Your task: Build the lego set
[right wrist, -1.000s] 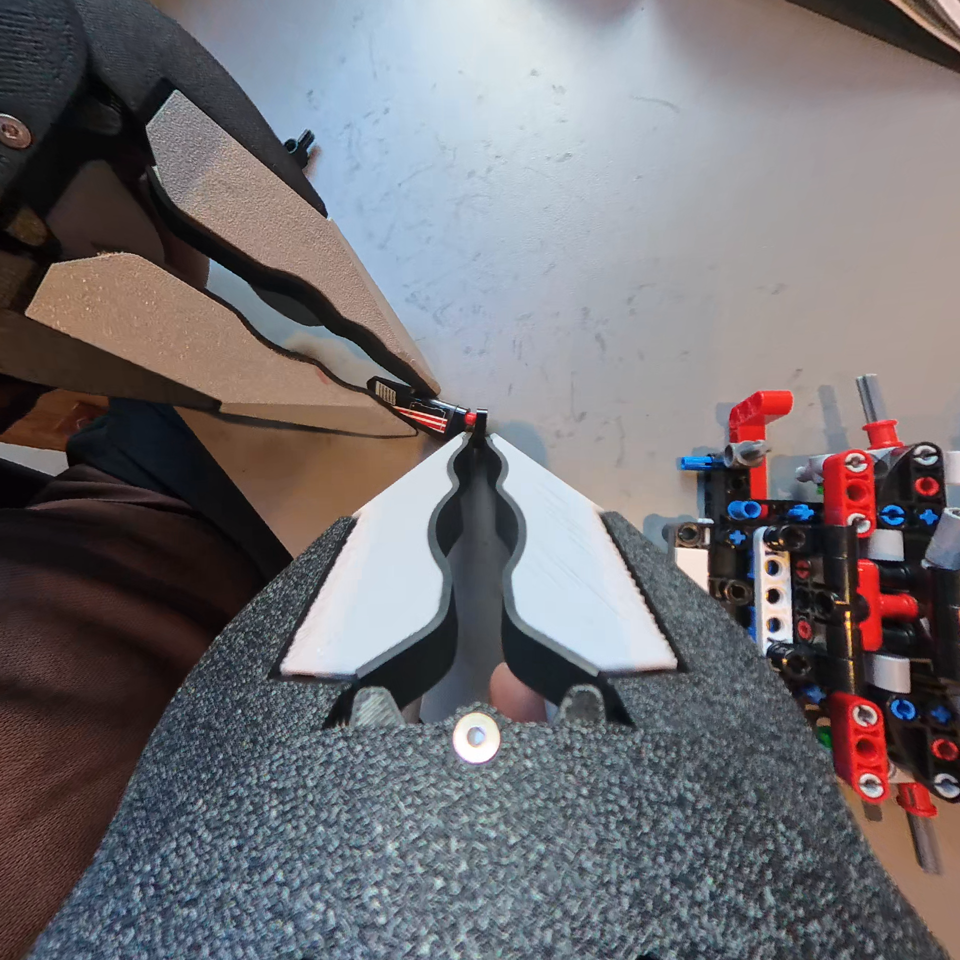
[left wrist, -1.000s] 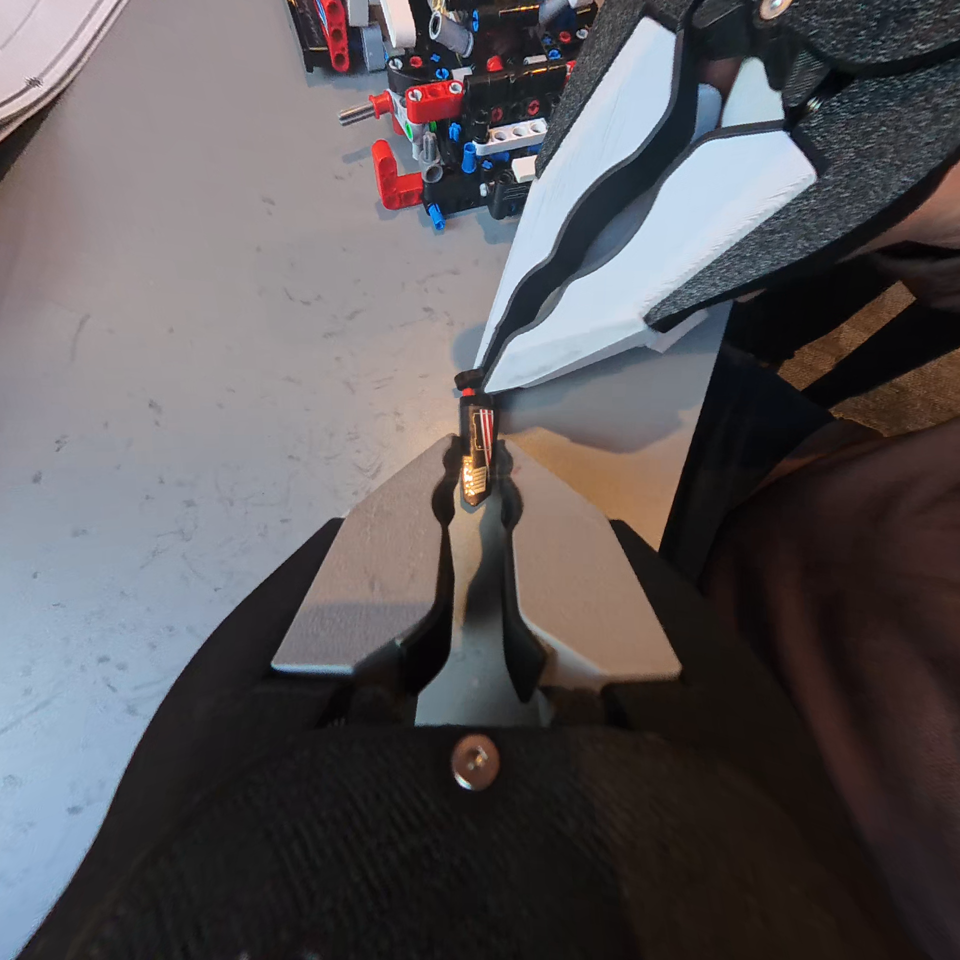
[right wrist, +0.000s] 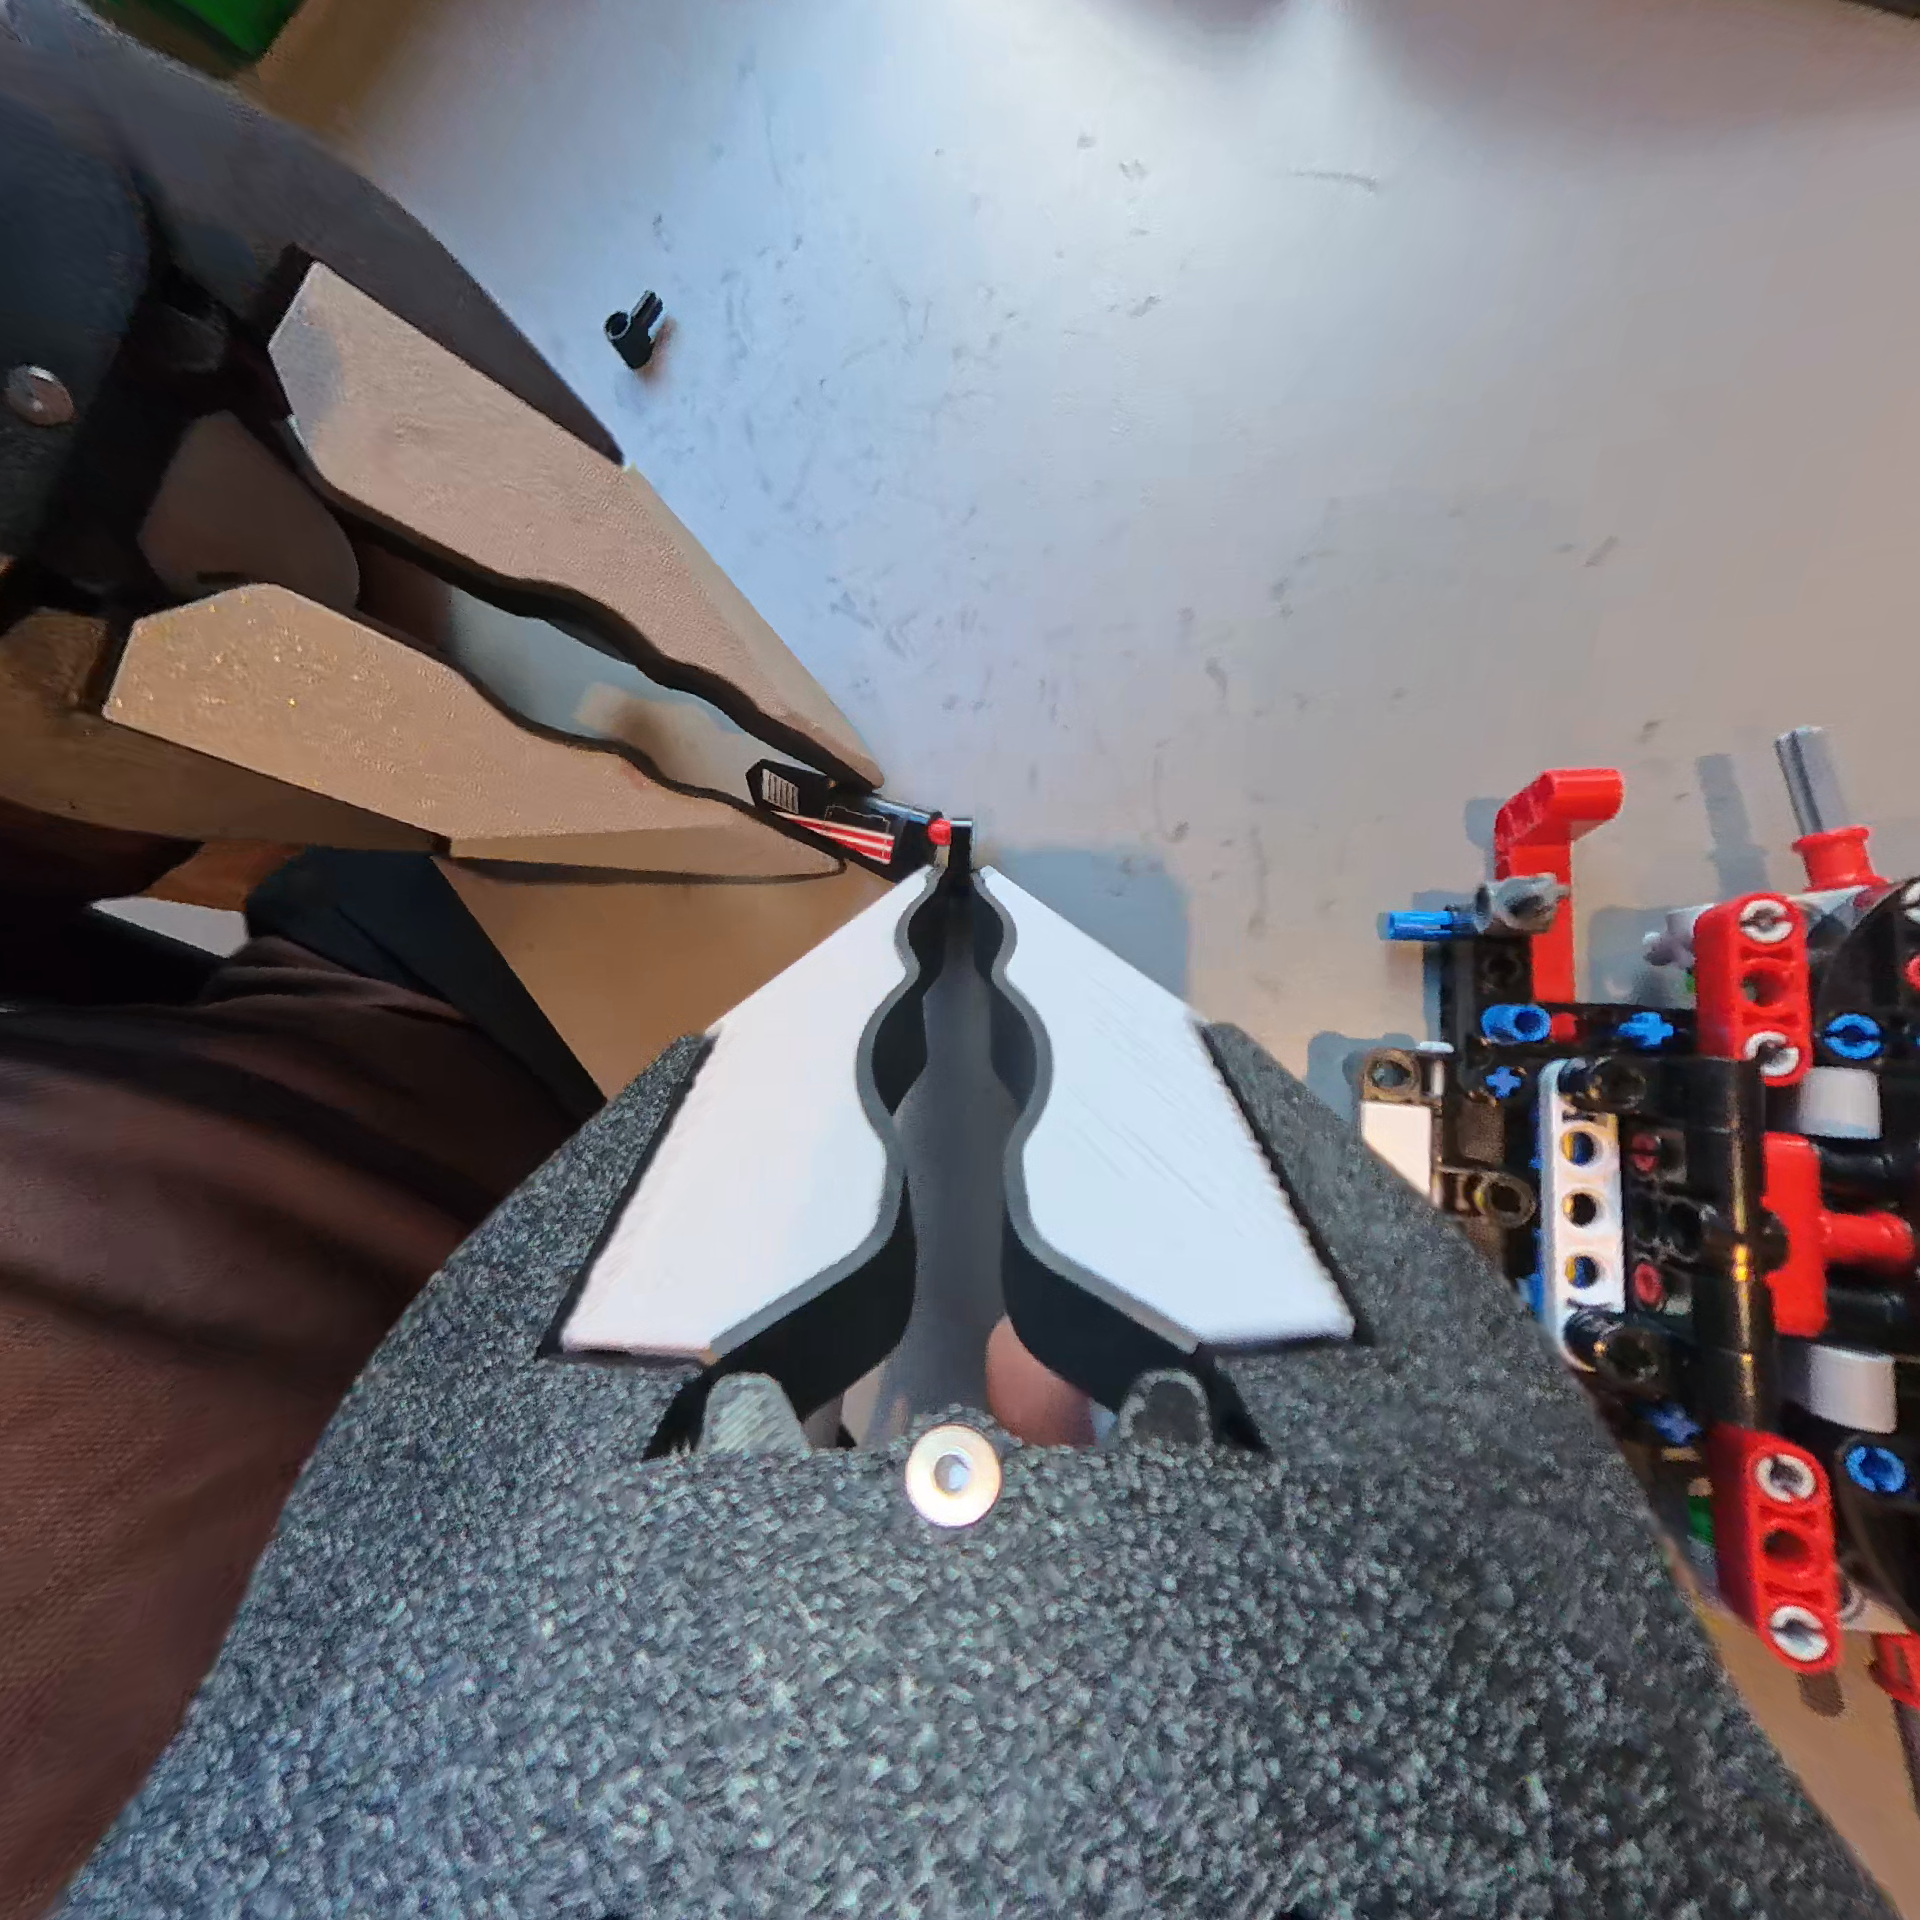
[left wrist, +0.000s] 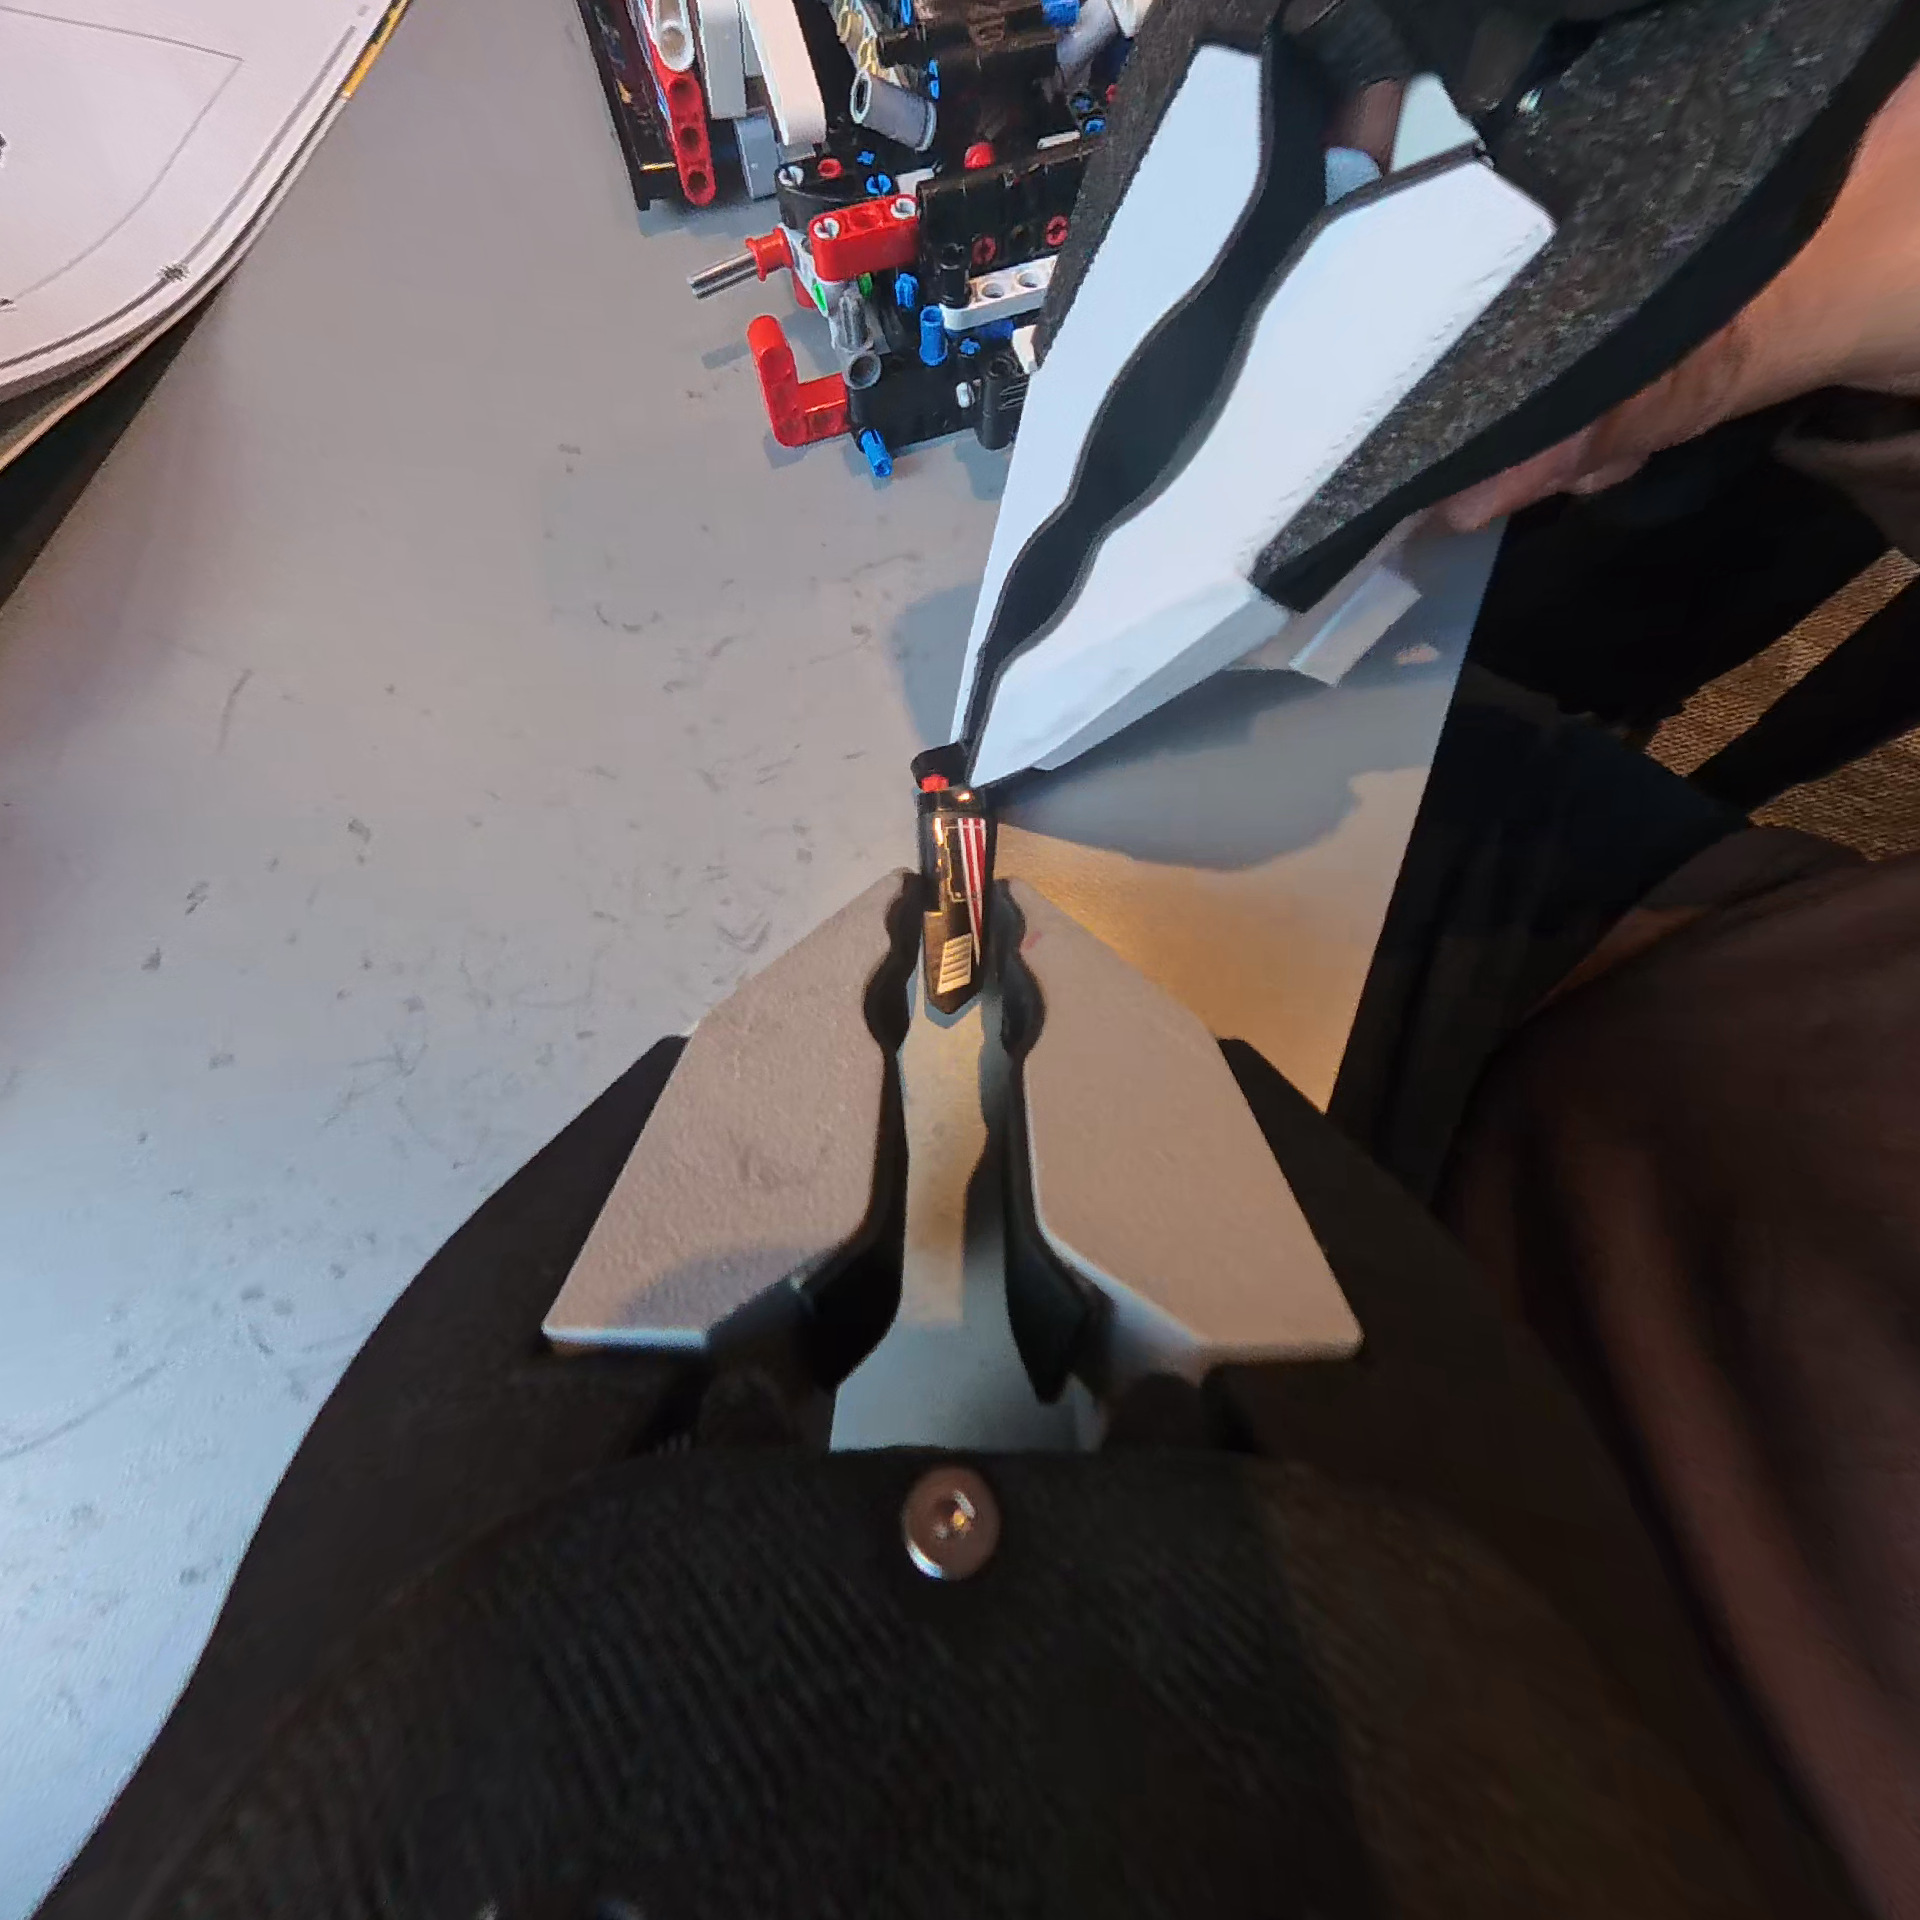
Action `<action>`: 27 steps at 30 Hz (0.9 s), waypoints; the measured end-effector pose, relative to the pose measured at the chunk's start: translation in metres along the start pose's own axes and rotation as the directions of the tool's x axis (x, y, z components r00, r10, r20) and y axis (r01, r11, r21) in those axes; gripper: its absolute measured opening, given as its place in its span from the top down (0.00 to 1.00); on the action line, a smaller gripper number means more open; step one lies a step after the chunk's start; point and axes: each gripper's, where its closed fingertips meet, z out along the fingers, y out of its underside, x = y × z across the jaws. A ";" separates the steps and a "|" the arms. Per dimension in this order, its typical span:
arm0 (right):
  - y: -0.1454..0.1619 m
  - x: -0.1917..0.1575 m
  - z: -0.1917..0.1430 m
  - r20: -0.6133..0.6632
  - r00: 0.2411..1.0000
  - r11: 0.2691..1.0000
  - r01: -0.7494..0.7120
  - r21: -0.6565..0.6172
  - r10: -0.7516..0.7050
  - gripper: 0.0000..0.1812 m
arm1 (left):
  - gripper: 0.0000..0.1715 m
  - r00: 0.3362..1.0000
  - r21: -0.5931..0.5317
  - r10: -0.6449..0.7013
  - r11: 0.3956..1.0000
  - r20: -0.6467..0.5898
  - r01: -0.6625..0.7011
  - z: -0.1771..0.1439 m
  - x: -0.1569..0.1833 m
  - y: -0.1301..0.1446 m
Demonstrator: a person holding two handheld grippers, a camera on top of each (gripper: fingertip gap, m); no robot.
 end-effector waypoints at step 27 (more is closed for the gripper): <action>0.004 -0.016 -0.007 0.194 0.980 0.998 0.047 -0.039 -0.039 0.86 | 0.94 0.999 -0.005 0.010 1.000 -0.047 -0.010 0.000 0.006 0.001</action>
